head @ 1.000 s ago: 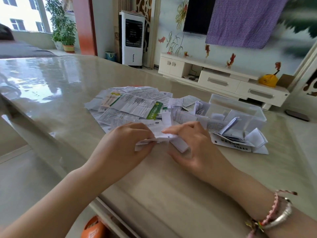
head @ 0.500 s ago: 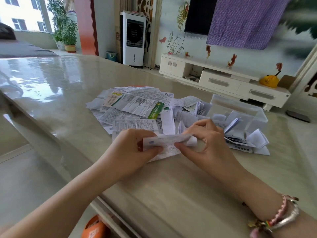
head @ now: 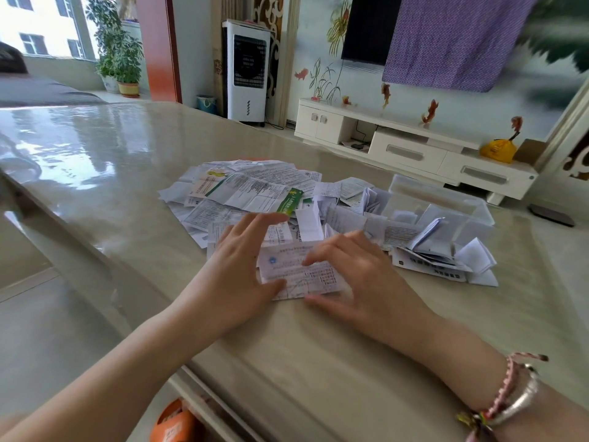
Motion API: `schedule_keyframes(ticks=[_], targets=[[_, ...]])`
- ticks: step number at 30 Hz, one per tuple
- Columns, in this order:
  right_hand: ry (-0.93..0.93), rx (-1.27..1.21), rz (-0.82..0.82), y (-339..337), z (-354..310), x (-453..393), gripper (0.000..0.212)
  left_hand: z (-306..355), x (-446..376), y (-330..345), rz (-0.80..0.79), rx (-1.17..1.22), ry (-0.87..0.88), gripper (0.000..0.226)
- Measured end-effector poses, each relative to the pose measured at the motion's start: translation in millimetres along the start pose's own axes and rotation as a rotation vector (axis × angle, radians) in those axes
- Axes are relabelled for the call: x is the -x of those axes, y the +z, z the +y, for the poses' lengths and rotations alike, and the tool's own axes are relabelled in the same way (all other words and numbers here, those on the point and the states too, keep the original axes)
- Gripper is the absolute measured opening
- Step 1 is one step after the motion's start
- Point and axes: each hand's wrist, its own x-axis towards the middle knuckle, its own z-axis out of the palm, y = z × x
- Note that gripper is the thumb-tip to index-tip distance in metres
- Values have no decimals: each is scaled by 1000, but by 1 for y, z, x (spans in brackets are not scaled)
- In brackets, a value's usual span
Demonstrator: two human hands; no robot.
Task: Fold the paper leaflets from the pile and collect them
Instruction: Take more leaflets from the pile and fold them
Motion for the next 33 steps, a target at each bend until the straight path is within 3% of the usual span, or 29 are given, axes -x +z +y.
schedule_keyframes(ticks=[4, 7, 11, 14, 19, 26, 30, 33], targets=[[-5, 14, -73, 1, 4, 2, 40, 0, 0, -3, 66, -65, 76, 59], [21, -34, -127, 0, 6, 2, 37, -2, 1, -4, 16, -69, 155, 34], [35, -25, -98, 2, 5, 3, 26, -6, 2, -1, -116, -97, 162, 47], [42, -18, -81, 2, 5, 3, 24, -6, 0, -1, -155, -125, 136, 43], [90, -84, -8, -1, 3, 1, 14, -4, 1, -3, -93, -77, 134, 24], [286, -440, 96, -8, -1, 0, 16, -1, 1, -4, -12, 57, 66, 13], [219, -232, -28, -6, 3, 2, 31, -3, 1, -1, -83, -73, 26, 21], [139, -140, -54, -6, 5, 2, 30, -5, 1, -2, -100, -83, 41, 25]])
